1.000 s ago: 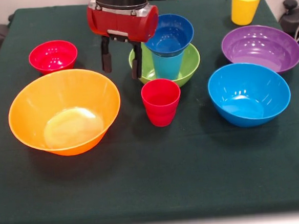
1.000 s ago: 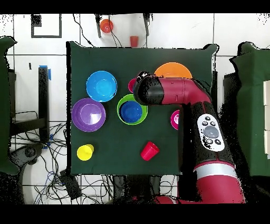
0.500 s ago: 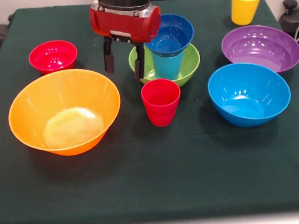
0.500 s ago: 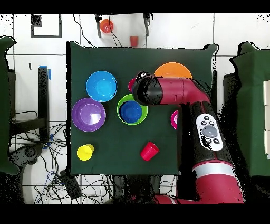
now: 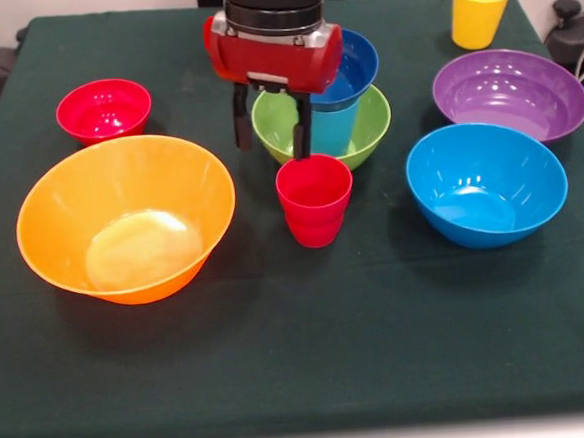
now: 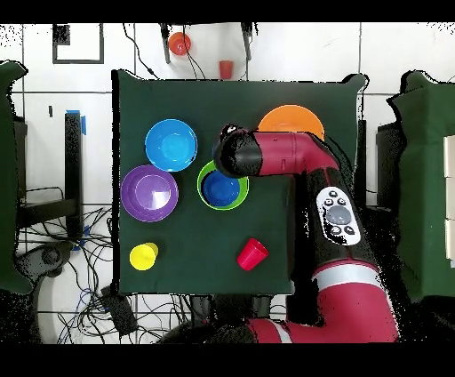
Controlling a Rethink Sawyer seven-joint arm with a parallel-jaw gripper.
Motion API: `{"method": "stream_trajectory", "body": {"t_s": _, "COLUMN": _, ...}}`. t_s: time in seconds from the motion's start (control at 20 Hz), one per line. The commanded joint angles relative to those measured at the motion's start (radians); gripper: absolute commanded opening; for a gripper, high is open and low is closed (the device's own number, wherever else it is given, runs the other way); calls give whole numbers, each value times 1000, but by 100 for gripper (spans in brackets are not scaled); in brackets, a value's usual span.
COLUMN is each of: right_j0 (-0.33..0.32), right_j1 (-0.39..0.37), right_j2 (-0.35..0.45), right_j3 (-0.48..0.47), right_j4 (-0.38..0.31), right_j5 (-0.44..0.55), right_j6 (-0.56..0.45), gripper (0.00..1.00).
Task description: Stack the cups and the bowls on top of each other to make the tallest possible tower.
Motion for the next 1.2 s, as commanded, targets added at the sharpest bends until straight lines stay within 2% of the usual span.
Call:
{"method": "stream_trajectory", "body": {"t_s": 0.05, "right_j0": 49, "right_j1": 71, "right_j2": 42, "right_j3": -30, "right_j4": -62, "right_j5": 38, "right_j6": -78, "gripper": 100}}
{"method": "stream_trajectory", "body": {"t_s": 0.35, "right_j0": 54, "right_j1": 85, "right_j2": 45, "right_j3": -44, "right_j4": -30, "right_j5": 47, "right_j6": -55, "gripper": 100}}
{"method": "stream_trajectory", "body": {"t_s": 0.9, "right_j0": 53, "right_j1": 120, "right_j2": 43, "right_j3": -72, "right_j4": -43, "right_j5": 30, "right_j6": -70, "gripper": 100}}
{"method": "stream_trajectory", "body": {"t_s": 1.2, "right_j0": 56, "right_j1": 126, "right_j2": 41, "right_j3": -91, "right_j4": -42, "right_j5": 58, "right_j6": -83, "gripper": 100}}
